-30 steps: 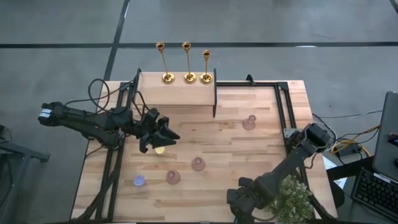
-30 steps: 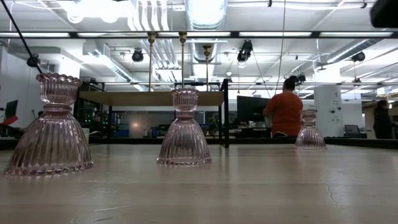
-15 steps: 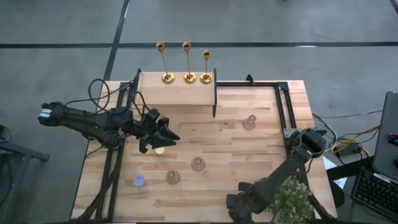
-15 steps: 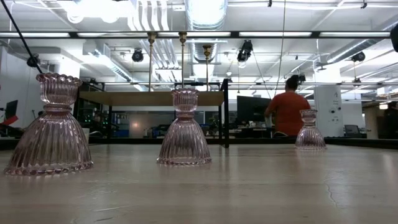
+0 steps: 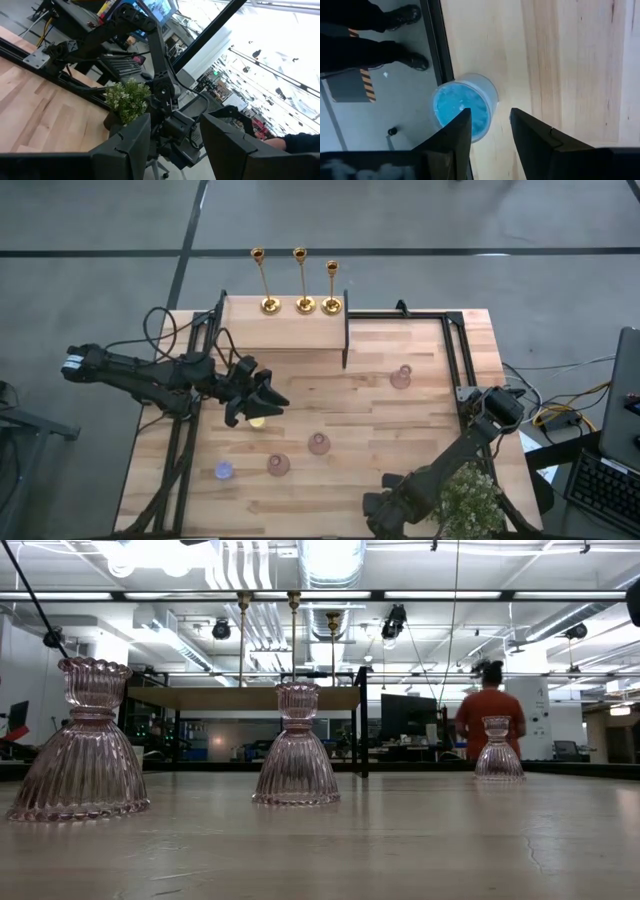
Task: Pick & Place candle stick holders
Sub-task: Put the blue scented candle on the shelf
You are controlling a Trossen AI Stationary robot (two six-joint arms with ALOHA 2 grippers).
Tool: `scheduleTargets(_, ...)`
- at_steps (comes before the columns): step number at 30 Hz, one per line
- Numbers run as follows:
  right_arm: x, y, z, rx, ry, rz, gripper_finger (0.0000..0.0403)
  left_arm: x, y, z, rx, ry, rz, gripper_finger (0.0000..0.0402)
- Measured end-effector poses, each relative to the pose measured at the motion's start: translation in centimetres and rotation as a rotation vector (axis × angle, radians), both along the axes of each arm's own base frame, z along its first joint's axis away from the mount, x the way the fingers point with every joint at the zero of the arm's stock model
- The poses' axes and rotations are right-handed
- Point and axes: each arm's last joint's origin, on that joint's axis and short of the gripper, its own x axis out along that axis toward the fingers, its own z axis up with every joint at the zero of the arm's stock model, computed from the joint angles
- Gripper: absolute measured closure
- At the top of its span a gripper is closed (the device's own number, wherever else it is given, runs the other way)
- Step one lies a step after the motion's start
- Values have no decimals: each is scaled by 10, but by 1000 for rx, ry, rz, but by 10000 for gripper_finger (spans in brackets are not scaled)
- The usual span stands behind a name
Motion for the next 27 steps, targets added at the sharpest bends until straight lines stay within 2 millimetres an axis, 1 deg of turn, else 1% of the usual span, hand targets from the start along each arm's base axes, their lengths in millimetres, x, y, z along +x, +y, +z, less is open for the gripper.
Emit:
scheduleTargets(10,-1,-1,-5,-2,-3,-1,274,0,0,0,13,-5,1,225)
scheduleTargets(27,-2,0,-6,-12,-21,-11,300,0,0,0,13,-5,1,225)
